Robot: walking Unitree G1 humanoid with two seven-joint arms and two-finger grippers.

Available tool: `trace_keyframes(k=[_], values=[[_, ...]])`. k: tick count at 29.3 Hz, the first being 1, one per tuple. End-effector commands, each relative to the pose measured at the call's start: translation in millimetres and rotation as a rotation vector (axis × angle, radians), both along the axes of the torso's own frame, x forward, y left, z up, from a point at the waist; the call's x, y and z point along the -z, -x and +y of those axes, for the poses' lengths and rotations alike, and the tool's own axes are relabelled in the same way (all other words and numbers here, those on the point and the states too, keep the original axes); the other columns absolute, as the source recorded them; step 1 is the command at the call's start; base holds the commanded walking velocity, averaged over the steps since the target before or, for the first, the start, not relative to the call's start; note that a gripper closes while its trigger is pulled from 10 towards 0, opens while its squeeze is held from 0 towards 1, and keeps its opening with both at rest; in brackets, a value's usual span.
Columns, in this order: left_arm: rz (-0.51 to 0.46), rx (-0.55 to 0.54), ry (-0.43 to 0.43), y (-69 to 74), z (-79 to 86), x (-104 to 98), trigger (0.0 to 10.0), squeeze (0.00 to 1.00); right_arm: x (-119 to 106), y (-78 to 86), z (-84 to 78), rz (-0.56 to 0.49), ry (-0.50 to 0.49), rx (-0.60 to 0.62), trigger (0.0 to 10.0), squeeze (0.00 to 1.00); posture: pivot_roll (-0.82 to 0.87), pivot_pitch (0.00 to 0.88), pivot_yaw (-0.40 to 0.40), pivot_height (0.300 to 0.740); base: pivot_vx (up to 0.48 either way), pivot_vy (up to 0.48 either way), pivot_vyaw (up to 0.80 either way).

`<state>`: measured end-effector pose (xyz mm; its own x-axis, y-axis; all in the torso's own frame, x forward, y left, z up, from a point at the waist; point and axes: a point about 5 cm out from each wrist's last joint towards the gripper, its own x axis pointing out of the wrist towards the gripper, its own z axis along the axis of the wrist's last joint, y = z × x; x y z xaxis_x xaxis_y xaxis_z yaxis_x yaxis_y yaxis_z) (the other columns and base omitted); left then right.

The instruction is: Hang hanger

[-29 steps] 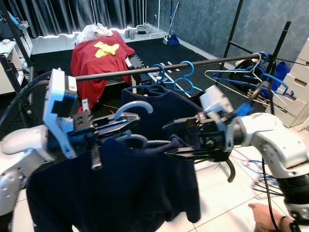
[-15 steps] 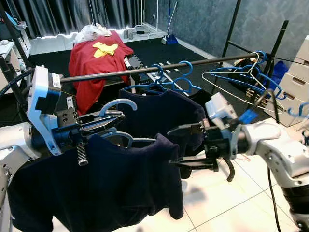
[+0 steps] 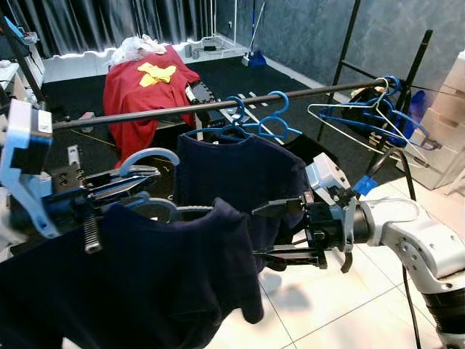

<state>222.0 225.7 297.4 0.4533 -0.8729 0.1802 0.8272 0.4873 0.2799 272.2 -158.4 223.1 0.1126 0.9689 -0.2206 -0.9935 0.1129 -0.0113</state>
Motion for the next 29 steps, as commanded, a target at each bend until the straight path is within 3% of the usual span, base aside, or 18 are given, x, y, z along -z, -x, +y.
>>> trace_keyframes(k=[1, 9, 12, 18, 23, 29], values=[[-0.03, 0.007, -0.007, 6.0, 5.1, -9.1, 10.0, 0.0, -1.8, 2.9, 0.9, 0.0, -0.023, -0.004, 10.0, 0.0, -0.15, 0.0, 0.018, 0.736, 0.0, 0.0, 0.0], [-0.04, 0.004, 0.012, 14.3, 14.6, -12.1, 10.0, 0.0, 4.1, 6.4, 1.8, 0.029, -0.029, -0.005, 10.0, 0.0, -0.15, 0.0, 0.015, 0.736, 0.0, 0.0, 0.0], [-0.079, 0.076, 0.051, 27.0, 15.7, -25.1, 10.0, 0.0, 6.2, 8.3, 2.9, 0.043, -0.029, -0.015, 10.0, 0.0, -0.14, 0.0, 0.012, 0.736, 0.0, 0.0, 0.0], [-0.104, 0.119, 0.061, 33.0, 15.3, -33.0, 10.0, 0.0, 6.1, 9.0, 3.1, 0.047, -0.034, -0.018, 10.0, 0.0, -0.14, 0.0, 0.011, 0.736, 0.0, 0.0, 0.0], [-0.168, 0.225, 0.082, 41.6, 4.6, -50.2, 10.0, 0.0, 4.9, 9.4, 7.0, 0.055, -0.047, -0.039, 10.0, 0.0, -0.13, 0.0, 0.003, 0.736, 0.0, 0.0, 0.0], [-0.193, 0.257, 0.109, 38.5, -5.0, -55.4, 10.0, 0.0, 5.5, 10.4, 16.3, 0.06, -0.055, -0.071, 10.0, 0.0, -0.13, 0.0, 0.006, 0.736, 0.0, 0.0, 0.0]])
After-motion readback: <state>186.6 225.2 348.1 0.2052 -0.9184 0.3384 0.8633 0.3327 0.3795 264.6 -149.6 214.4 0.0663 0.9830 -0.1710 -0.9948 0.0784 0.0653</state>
